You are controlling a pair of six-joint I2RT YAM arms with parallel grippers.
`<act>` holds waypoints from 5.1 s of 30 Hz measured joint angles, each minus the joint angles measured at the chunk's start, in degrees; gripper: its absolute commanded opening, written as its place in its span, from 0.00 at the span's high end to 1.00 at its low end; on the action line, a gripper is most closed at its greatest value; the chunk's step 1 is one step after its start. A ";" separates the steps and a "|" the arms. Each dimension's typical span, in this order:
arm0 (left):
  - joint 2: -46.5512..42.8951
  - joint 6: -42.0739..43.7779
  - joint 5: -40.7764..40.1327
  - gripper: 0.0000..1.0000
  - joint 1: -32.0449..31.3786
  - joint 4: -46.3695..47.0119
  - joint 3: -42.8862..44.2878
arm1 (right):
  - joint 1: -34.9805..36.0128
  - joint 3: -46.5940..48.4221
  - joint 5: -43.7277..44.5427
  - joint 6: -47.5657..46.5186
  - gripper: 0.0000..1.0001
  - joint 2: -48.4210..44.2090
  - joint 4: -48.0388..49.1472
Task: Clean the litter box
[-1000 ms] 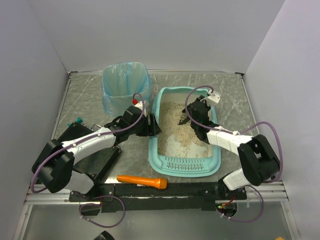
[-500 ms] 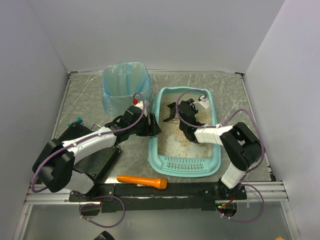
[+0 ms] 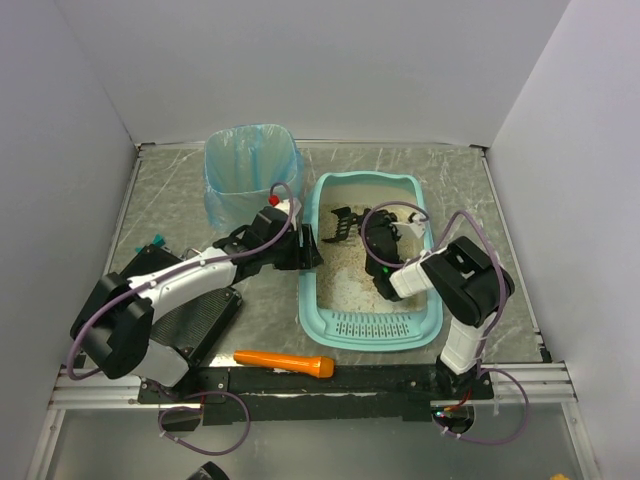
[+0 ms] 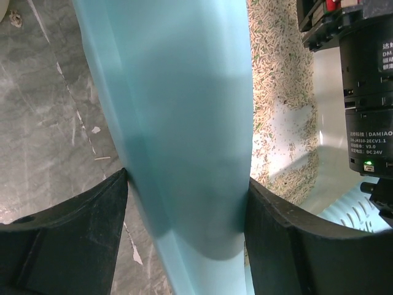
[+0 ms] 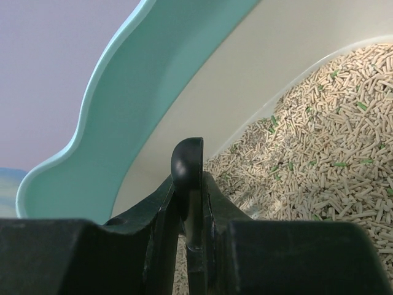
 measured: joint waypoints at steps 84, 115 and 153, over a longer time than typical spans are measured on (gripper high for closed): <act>-1.70 2.08 -8.46 0.99 -0.50 -6.29 6.88 | -10.29 -9.51 -27.96 -2.29 1.00 -8.50 13.31; -1.70 -0.39 -9.53 0.99 -0.61 -7.08 7.17 | -14.86 -14.78 -26.93 6.32 1.00 -31.45 9.03; -1.64 -1.57 -9.77 0.97 -0.61 -7.17 7.17 | -27.78 -18.82 -39.93 15.26 1.00 -57.61 -26.62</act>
